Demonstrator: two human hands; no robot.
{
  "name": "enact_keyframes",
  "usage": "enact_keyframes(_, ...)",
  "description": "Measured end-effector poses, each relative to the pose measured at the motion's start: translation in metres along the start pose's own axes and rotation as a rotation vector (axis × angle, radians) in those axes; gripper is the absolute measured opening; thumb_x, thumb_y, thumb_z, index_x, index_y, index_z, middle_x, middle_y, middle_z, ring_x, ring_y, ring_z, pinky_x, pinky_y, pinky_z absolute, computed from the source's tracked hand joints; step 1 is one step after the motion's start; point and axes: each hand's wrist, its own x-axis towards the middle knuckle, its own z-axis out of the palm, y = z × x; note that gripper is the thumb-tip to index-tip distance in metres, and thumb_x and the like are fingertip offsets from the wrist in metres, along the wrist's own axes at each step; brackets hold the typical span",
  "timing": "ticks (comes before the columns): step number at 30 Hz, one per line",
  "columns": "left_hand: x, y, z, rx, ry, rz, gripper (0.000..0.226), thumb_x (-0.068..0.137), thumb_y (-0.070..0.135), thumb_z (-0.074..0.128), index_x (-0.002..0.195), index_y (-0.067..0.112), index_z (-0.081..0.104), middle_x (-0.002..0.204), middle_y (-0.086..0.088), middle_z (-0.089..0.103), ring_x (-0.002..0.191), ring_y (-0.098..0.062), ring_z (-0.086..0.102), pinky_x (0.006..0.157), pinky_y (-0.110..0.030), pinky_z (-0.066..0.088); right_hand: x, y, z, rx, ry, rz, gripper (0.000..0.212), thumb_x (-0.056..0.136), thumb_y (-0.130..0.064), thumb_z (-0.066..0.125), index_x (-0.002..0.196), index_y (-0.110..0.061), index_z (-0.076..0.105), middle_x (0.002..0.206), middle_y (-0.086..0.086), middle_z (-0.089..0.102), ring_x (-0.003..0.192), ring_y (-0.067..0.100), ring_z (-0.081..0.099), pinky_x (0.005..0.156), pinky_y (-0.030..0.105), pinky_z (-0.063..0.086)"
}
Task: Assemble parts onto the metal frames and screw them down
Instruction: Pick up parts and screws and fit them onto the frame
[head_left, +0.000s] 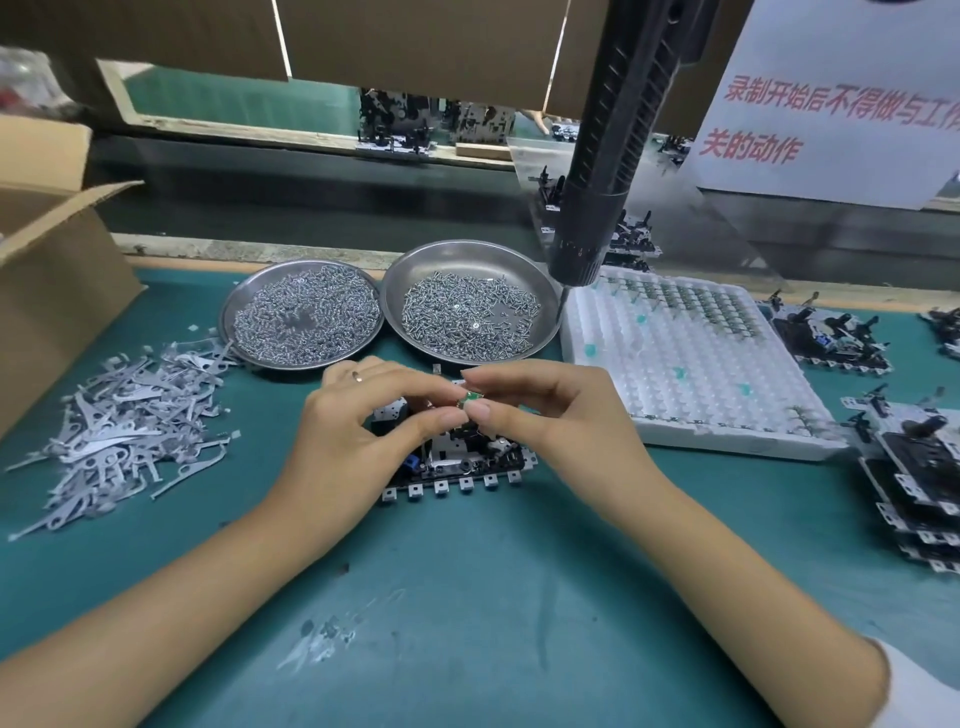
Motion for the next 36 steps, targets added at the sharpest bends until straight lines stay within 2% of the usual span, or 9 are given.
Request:
enact_keyframes(4,0.001,0.000,-0.002,0.029,0.036,0.006,0.025,0.074,0.043,0.069,0.097,0.034,0.066,0.091,0.017,0.061,0.089,-0.007,0.059,0.086,-0.058,0.041,-0.002,0.000,0.003,-0.094,-0.033,-0.076,0.019,0.082,-0.003,0.070,0.095,-0.018,0.073,0.091,-0.005,0.074,0.084,0.008,0.068,0.077,0.020,0.053)
enact_keyframes(9,0.000,0.000,-0.003,0.064,0.032,0.040,0.020,0.073,0.042,0.069,0.092,0.036,0.062,0.092,0.017,0.060,0.089,-0.007,0.058,0.087,-0.058,0.041,-0.005,0.002,0.003,-0.210,-0.022,-0.141,0.017,0.082,-0.003,0.071,0.092,-0.016,0.076,0.090,-0.001,0.073,0.086,0.012,0.067,0.077,0.033,0.055)
enact_keyframes(14,0.000,-0.002,-0.009,0.164,-0.053,0.075,0.027,0.072,0.046,0.068,0.096,0.034,0.061,0.093,0.012,0.063,0.091,-0.004,0.056,0.094,-0.036,0.032,-0.006,0.005,0.002,-0.345,-0.011,-0.254,0.015,0.078,-0.003,0.075,0.090,-0.012,0.077,0.088,-0.003,0.074,0.089,0.012,0.061,0.076,0.032,0.050)
enact_keyframes(17,0.006,-0.003,-0.019,0.047,-0.173,-0.002,0.030,0.070,0.044,0.076,0.096,0.037,0.064,0.091,0.012,0.065,0.089,0.000,0.057,0.089,-0.021,0.039,-0.005,0.011,0.003,-0.502,-0.015,-0.359,0.014,0.076,-0.005,0.077,0.090,-0.011,0.077,0.089,-0.002,0.074,0.086,0.015,0.059,0.079,0.026,0.047)
enact_keyframes(21,0.012,-0.006,-0.034,-0.163,-0.029,-0.174,0.012,0.080,0.034,0.066,0.091,0.035,0.070,0.091,0.016,0.071,0.086,0.000,0.063,0.079,-0.014,0.047,-0.007,0.019,0.003,-0.681,-0.084,-0.501,0.013,0.075,-0.006,0.077,0.087,-0.009,0.078,0.090,0.001,0.074,0.080,0.022,0.053,0.074,0.030,0.049)
enact_keyframes(25,0.004,-0.005,-0.029,-0.116,-0.035,-0.204,0.008,0.085,0.032,0.062,0.087,0.033,0.070,0.089,0.014,0.070,0.086,-0.004,0.064,0.084,-0.020,0.049,-0.006,0.023,0.006,-0.730,-0.090,-0.577,0.010,0.074,-0.008,0.076,0.084,-0.009,0.079,0.088,0.002,0.074,0.076,0.028,0.054,0.069,0.044,0.051)
enact_keyframes(27,-0.002,-0.002,-0.023,-0.074,-0.072,-0.196,0.012,0.086,0.032,0.060,0.087,0.028,0.071,0.087,0.010,0.070,0.085,-0.005,0.063,0.084,-0.023,0.049,-0.006,0.024,0.007,-0.740,-0.089,-0.602,0.009,0.074,-0.008,0.076,0.083,-0.010,0.079,0.087,0.001,0.074,0.074,0.028,0.054,0.068,0.044,0.050)
enact_keyframes(32,-0.007,0.005,-0.017,0.053,-0.119,-0.111,0.018,0.088,0.030,0.056,0.087,0.022,0.072,0.080,-0.001,0.067,0.082,-0.020,0.063,0.082,-0.047,0.046,-0.005,0.024,0.007,-0.756,-0.078,-0.643,0.006,0.074,-0.008,0.076,0.080,-0.010,0.078,0.087,-0.002,0.074,0.073,0.028,0.056,0.067,0.044,0.050)
enact_keyframes(36,-0.008,0.006,-0.018,0.060,-0.097,-0.105,0.018,0.088,0.027,0.054,0.088,0.022,0.071,0.079,-0.001,0.067,0.082,-0.021,0.062,0.082,-0.050,0.045,-0.006,0.026,0.008,-0.754,-0.071,-0.644,0.006,0.074,-0.008,0.077,0.080,-0.010,0.078,0.087,-0.002,0.073,0.074,0.028,0.056,0.067,0.044,0.050)
